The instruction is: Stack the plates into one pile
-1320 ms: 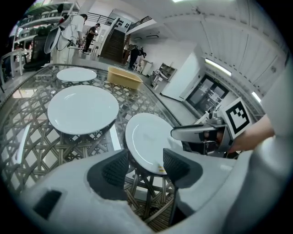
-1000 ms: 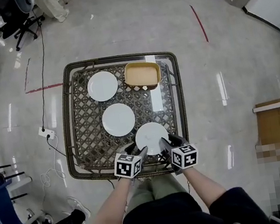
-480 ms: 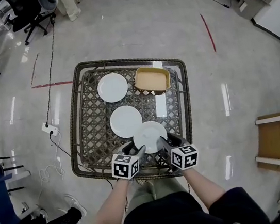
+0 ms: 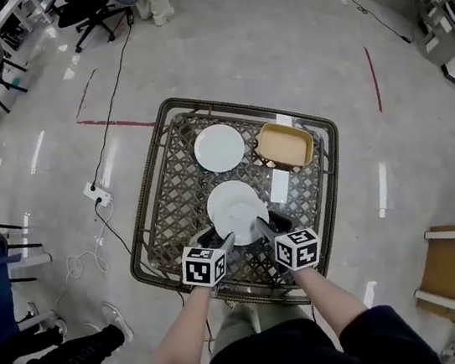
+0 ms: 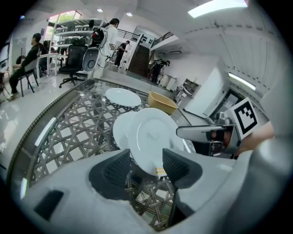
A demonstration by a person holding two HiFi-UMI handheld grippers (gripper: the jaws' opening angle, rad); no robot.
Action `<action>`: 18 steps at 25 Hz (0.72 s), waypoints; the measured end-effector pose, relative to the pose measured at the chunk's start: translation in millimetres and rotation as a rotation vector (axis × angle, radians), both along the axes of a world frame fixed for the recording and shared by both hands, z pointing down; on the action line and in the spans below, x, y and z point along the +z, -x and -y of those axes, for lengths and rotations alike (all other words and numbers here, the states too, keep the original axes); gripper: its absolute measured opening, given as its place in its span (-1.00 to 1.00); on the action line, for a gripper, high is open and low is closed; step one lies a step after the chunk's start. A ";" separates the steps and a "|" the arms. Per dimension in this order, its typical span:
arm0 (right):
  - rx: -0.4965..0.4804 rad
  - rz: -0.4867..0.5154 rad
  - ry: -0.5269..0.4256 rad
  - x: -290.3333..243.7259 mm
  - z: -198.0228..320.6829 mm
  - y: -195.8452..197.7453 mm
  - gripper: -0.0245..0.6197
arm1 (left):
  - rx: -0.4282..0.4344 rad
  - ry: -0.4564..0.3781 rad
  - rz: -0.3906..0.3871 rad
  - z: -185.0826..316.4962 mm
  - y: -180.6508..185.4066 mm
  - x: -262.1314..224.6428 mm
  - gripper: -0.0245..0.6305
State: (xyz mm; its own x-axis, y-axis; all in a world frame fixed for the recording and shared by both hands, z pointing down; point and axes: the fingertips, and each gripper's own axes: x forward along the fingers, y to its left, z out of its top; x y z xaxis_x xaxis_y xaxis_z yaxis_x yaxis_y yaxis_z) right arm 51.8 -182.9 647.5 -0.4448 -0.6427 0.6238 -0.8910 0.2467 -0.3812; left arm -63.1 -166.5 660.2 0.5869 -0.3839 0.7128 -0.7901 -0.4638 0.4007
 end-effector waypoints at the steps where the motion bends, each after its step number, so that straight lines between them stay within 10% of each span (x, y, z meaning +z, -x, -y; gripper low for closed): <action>1: -0.011 -0.001 0.000 1.2 4.4 3.3 -0.45 | -0.014 -0.001 0.003 3.9 2.7 0.9 -0.22; 18: -0.125 -0.045 0.013 20.0 44.7 24.6 -0.42 | -0.044 0.032 0.072 39.2 14.5 24.9 -0.17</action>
